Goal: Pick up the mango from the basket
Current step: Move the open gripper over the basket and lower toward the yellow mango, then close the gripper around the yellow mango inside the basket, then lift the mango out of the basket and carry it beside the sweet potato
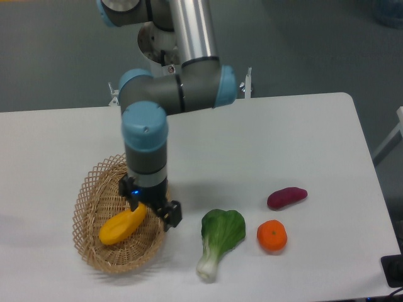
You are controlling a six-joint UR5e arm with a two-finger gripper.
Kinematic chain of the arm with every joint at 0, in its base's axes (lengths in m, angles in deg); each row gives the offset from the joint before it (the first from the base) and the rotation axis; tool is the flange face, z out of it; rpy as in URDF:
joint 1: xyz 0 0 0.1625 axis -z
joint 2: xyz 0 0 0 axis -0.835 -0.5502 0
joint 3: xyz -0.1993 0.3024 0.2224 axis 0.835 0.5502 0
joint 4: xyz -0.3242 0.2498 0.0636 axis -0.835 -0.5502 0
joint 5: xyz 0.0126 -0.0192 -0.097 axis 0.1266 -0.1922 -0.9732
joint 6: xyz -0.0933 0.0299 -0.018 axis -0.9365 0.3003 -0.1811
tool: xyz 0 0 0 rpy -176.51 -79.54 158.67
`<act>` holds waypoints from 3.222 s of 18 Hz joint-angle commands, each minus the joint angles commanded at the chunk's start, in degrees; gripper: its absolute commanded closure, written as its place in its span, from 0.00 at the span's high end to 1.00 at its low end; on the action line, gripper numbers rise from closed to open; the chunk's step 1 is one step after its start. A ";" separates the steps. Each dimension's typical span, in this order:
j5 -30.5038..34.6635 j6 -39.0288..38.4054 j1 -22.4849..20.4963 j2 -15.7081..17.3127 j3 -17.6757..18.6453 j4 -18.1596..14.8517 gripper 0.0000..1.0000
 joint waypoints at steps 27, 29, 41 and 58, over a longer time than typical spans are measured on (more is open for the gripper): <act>0.53 0.09 2.82 -2.82 1.23 0.26 0.45; 0.53 0.09 2.82 -2.73 1.23 0.18 0.43; 0.09 4.82 -4.45 5.61 -2.72 -1.23 0.42; -0.97 51.05 -38.74 11.77 -3.25 -15.64 0.42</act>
